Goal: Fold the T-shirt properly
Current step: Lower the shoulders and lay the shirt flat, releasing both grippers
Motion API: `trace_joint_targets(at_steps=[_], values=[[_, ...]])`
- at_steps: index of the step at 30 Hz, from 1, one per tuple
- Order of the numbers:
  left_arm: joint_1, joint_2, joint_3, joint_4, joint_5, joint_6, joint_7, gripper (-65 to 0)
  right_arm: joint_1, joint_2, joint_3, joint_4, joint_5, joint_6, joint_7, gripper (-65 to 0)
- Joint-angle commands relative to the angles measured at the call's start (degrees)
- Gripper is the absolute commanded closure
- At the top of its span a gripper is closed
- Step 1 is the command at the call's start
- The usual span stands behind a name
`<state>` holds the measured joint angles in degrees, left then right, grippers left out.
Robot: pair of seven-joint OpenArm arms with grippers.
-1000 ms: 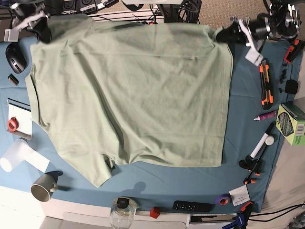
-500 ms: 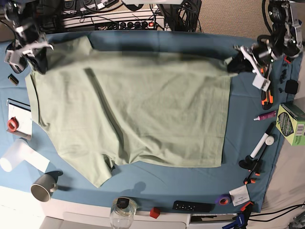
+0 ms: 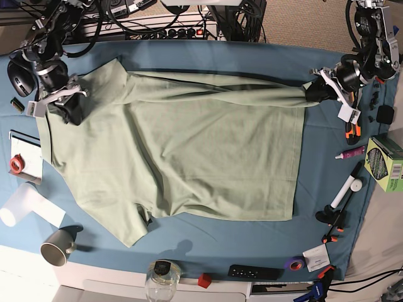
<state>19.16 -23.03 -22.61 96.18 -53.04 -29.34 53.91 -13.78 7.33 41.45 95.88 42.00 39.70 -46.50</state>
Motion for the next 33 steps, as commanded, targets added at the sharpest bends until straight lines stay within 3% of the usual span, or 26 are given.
trace_joint_targets(at_steps=[1,4,7,11,15,30,31,32,33], values=[[-0.3,-0.8,-0.4,0.5,-0.9,0.0,-1.0,0.0,0.7,1.3,0.2,0.9,0.7,0.3,1.8,0.0],[-0.3,-0.8,-0.4,0.4,-0.9,0.0,-1.0,0.0,1.3,2.0,0.2,0.9,-0.9,0.3,2.6,0.0],[-0.3,-0.8,-0.4,0.4,-0.9,0.0,-1.1,0.0,1.6,2.2,0.2,0.9,-3.2,-3.3,4.0,0.0],[-0.3,-0.8,-0.4,0.4,-0.7,0.1,-1.1,0.0,1.6,2.2,0.2,0.9,-4.2,-5.2,4.6,0.0],[-0.3,-0.8,-0.4,0.4,2.6,4.3,-3.0,0.0,1.6,2.2,0.2,0.9,-6.4,-8.3,6.0,0.0],[-1.2,-0.8,-0.4,0.4,2.9,3.8,-3.4,0.0,1.6,2.1,0.2,0.9,-7.6,-8.0,7.3,0.0],[-1.2,-0.8,-0.4,0.4,3.0,3.9,-3.4,-0.9,1.6,2.1,0.2,0.9,-8.4,-7.0,7.4,0.0],[-1.2,-0.8,-0.4,0.4,2.9,3.9,-3.4,-9.9,1.6,2.1,0.2,0.9,-8.9,-5.7,7.8,0.0],[-1.2,-0.8,-0.4,0.4,3.0,3.9,-3.5,-18.6,1.6,2.2,0.2,0.9,-9.0,-4.4,8.0,-7.0]])
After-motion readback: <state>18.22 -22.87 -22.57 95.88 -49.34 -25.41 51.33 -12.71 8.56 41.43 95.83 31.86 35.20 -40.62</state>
